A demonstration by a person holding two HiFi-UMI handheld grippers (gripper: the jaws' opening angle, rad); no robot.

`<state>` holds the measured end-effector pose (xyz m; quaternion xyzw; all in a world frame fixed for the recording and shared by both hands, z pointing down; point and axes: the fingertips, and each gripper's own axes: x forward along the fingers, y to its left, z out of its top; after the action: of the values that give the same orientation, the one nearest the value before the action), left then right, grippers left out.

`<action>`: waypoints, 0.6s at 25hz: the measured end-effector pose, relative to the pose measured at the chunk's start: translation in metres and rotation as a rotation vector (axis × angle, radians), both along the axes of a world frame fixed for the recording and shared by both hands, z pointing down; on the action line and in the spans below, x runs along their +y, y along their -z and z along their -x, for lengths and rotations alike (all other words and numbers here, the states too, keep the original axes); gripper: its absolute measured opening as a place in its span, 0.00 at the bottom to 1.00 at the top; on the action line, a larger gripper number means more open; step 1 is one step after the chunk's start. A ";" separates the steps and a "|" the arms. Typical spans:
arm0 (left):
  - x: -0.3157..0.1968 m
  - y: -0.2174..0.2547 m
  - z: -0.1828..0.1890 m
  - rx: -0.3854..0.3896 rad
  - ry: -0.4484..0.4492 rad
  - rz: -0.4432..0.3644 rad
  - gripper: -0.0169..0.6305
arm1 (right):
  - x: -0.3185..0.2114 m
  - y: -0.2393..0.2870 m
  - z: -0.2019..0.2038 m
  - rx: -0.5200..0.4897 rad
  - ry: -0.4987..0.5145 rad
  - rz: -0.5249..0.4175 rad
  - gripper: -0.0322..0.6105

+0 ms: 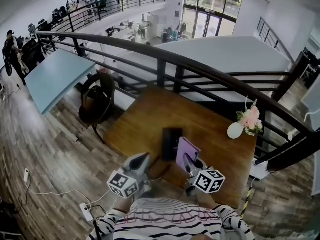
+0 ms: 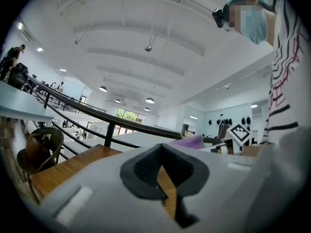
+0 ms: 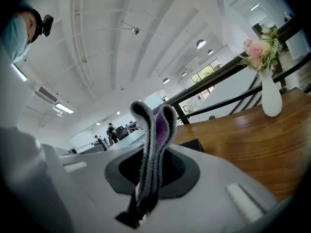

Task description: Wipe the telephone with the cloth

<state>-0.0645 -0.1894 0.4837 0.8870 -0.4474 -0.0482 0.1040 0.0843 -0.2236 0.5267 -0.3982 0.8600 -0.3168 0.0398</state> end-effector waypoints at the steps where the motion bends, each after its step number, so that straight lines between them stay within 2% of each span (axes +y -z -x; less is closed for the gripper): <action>1: -0.007 0.001 0.002 0.001 -0.006 -0.002 0.03 | -0.006 0.000 0.001 0.001 -0.006 -0.001 0.11; 7: -0.039 0.001 0.009 0.006 -0.035 0.007 0.03 | -0.035 -0.004 0.009 0.011 -0.031 0.014 0.11; 15: -0.067 -0.005 0.036 0.013 -0.036 0.021 0.03 | -0.076 -0.015 0.046 0.043 -0.009 0.023 0.11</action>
<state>-0.1008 -0.2566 0.4884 0.8934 -0.4312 -0.0474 0.1170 0.0385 -0.2995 0.5420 -0.4093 0.8551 -0.3179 0.0182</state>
